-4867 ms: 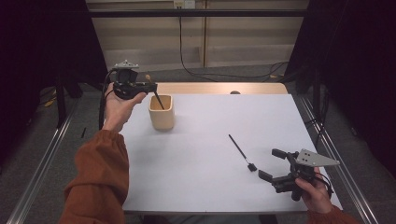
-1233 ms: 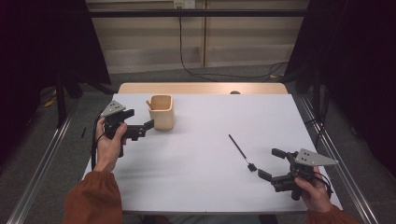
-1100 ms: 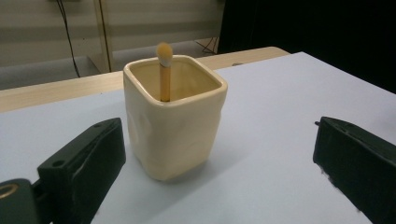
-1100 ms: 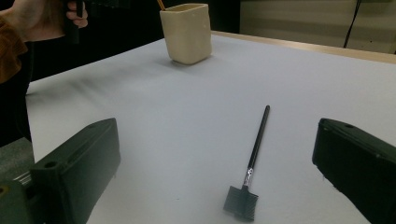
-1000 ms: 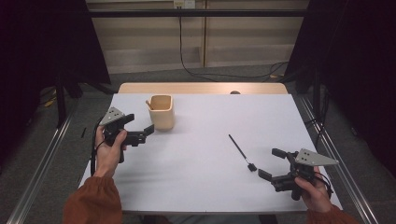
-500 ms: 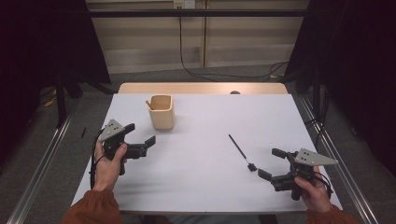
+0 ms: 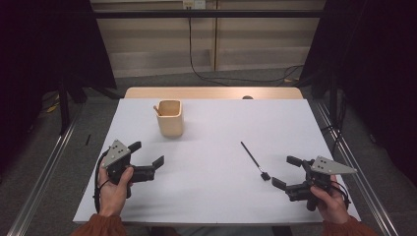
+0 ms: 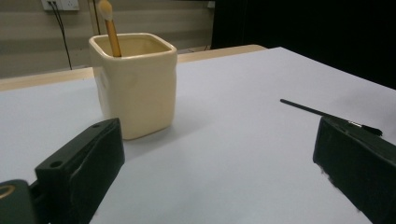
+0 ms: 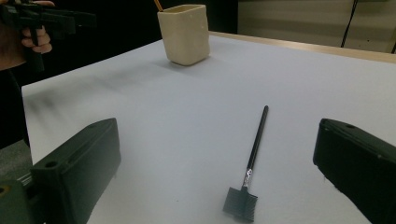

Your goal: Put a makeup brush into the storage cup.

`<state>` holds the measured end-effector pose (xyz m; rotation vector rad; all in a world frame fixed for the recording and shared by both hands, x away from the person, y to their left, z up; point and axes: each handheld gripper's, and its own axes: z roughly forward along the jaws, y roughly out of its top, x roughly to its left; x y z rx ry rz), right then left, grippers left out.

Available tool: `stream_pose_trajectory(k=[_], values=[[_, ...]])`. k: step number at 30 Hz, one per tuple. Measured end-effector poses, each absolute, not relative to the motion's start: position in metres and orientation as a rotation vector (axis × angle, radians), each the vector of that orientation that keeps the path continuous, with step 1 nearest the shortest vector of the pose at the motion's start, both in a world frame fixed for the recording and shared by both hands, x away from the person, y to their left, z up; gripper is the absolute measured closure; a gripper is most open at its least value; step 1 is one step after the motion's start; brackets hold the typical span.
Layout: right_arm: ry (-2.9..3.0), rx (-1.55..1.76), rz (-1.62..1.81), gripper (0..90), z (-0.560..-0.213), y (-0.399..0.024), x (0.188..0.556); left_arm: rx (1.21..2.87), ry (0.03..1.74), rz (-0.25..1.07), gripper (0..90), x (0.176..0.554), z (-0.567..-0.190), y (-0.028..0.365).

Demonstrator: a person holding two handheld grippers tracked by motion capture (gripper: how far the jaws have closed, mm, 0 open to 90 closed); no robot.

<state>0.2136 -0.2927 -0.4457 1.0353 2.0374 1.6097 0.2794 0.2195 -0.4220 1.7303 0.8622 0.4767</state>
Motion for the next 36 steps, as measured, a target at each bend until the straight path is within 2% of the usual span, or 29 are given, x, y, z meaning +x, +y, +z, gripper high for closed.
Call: stream_pose_trajectory(k=[12,17,36], values=[[2.03,1.038,1.609,0.3,-0.445,-0.293,0.212,1.726,0.878,0.466,2.6,0.255,-0.429,0.221],[2.028,1.04,1.608,0.4,-0.445,-0.294,0.212,1.705,0.882,0.465,2.3,0.255,-0.434,0.231],[2.0,1.047,1.621,0.3,-0.438,-0.297,0.217,1.691,0.853,0.418,1.9,0.248,-0.435,0.23]])
